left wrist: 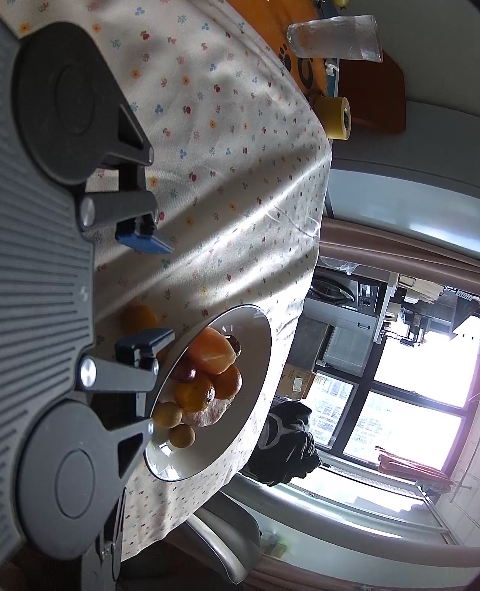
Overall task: Organize fruits
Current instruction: 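Move both grippers to the remaining kumquats on the cloth and close them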
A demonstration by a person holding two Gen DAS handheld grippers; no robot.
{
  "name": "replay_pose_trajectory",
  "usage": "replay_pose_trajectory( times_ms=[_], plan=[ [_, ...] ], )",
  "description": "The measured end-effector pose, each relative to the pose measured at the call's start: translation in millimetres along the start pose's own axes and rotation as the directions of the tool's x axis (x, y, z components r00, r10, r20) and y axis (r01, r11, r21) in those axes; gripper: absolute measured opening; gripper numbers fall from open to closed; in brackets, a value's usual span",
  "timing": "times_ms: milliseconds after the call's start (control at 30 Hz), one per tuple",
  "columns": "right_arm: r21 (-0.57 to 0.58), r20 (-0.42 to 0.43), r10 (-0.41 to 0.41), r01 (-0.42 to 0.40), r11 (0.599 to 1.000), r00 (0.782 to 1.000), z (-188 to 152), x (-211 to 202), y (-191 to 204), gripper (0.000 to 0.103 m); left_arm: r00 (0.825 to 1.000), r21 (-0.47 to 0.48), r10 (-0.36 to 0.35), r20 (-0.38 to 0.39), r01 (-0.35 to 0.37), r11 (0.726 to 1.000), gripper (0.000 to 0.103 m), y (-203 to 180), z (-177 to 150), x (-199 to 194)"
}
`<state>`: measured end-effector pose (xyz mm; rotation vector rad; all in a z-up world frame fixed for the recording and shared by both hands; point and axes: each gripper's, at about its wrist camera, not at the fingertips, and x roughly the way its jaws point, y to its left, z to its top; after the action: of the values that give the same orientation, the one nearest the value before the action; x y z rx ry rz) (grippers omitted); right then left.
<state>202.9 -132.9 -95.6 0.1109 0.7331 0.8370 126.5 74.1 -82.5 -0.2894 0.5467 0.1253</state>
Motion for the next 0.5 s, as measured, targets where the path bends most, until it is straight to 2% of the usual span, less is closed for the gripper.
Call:
replay_pose_trajectory(
  times_ms=[367,500],
  plan=[
    [0.022,0.002,-0.015,0.015,1.000,1.000,-1.3,5.2,-6.3,0.044,0.998,0.028,-0.063,-0.028,0.064,0.998,0.038,-10.3,-0.4,19.4],
    [0.014,0.002,-0.028,0.028,1.000,1.000,-0.8,5.3,-5.8,0.044,0.998,0.054,-0.040,-0.045,0.042,0.998,0.037,-12.9,-3.5,27.8]
  ],
)
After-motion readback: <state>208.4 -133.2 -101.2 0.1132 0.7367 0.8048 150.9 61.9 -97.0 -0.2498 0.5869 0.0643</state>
